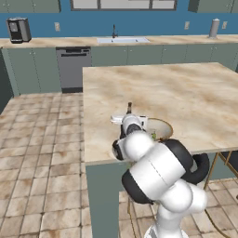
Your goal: There is a bowl on the dining counter. Grab a lemon wedge from the fridge and place it in the bowl. Then get the liquor bottle and glass cup from the cabinet and place them next to the bowl.
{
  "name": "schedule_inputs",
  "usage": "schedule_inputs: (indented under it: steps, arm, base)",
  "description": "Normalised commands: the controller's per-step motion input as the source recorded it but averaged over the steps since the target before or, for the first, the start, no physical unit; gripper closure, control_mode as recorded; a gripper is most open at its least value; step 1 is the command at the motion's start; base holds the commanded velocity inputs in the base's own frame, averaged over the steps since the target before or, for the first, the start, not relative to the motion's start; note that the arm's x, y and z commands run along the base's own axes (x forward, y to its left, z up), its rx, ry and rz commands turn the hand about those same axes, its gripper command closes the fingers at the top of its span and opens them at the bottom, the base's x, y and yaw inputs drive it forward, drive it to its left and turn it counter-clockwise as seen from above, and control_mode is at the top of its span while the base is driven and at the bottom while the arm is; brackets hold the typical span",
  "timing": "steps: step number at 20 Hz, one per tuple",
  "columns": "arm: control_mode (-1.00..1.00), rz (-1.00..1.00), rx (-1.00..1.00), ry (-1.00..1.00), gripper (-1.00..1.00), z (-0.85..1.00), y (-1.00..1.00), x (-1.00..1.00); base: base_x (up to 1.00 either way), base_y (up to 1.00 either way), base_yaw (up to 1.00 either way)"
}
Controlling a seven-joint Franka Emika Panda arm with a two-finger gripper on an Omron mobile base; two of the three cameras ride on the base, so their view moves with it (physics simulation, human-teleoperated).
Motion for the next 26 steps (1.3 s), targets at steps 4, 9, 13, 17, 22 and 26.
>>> schedule_inputs:
  steps: [4,9,13,17,22,26]
  arm:
    - [-1.00,-0.01,0.00,0.00,1.00,-0.17,0.00,0.30]
    - [-1.00,0.00,0.00,0.00,1.00,-0.11,-0.06,0.32]
    - [-1.00,0.00,0.00,0.00,1.00,-0.11,-0.07,0.26]
    - [-1.00,0.00,0.00,0.00,1.00,-0.14,-0.05,0.15]
    - [-1.00,0.00,0.00,0.00,1.00,-0.15,-0.02,0.15]
    - [-1.00,0.00,0.00,-0.02,1.00,-0.07,-0.01,0.24]
  base:
    - [0.00,0.00,0.00]
    - [0.00,0.00,0.00]
    - [0.00,0.00,0.00]
    - [0.00,0.00,0.00]
    - [0.00,0.00,0.00]
    - [0.00,0.00,0.00]
